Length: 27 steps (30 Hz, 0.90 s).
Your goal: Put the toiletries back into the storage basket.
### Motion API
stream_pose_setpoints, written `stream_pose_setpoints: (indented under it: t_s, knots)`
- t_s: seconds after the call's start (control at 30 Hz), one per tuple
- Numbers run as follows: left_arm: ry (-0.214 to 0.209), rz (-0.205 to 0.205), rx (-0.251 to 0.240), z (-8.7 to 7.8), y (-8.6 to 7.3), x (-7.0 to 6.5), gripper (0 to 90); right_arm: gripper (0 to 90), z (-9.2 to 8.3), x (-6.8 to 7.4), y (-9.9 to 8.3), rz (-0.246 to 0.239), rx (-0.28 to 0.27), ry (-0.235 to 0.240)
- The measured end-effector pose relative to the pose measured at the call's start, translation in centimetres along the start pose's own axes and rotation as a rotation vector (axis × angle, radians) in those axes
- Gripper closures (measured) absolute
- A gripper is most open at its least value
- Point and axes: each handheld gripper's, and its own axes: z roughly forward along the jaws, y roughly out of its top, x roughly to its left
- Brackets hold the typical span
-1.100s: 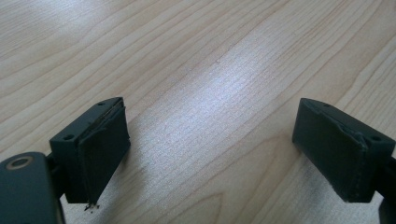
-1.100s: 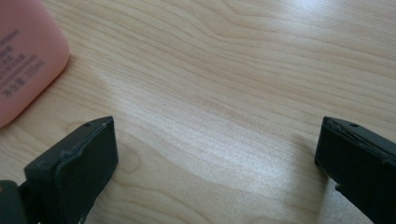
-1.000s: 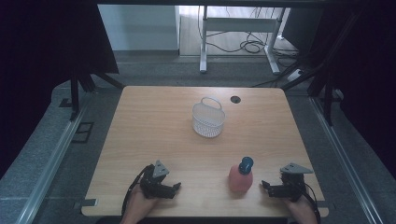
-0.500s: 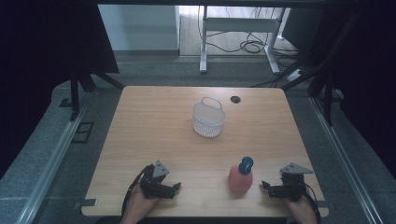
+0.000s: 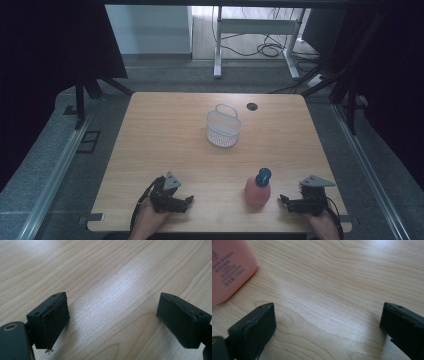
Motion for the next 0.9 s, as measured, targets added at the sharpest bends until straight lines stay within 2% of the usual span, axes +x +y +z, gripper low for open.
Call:
stream_pose_setpoints:
  t_s: [0.07, 0.57, 0.9]
  knots:
    - [0.000, 0.000, 0.000, 0.0, 0.0, 0.0, 10.4, 3.9, -0.2, 0.0, 0.0, 0.007, -0.007, 0.014]
    - [0.000, 0.000, 0.000, 0.0, 0.0, 0.0, 10.4, 4.7, -1.7, 0.2, -0.3, 0.010, -0.049, 0.022]
    - [0.000, 0.000, 0.000, 0.0, 0.0, 0.0, 10.4, 4.8, -2.3, 0.7, -0.4, -0.022, -0.056, 0.042]
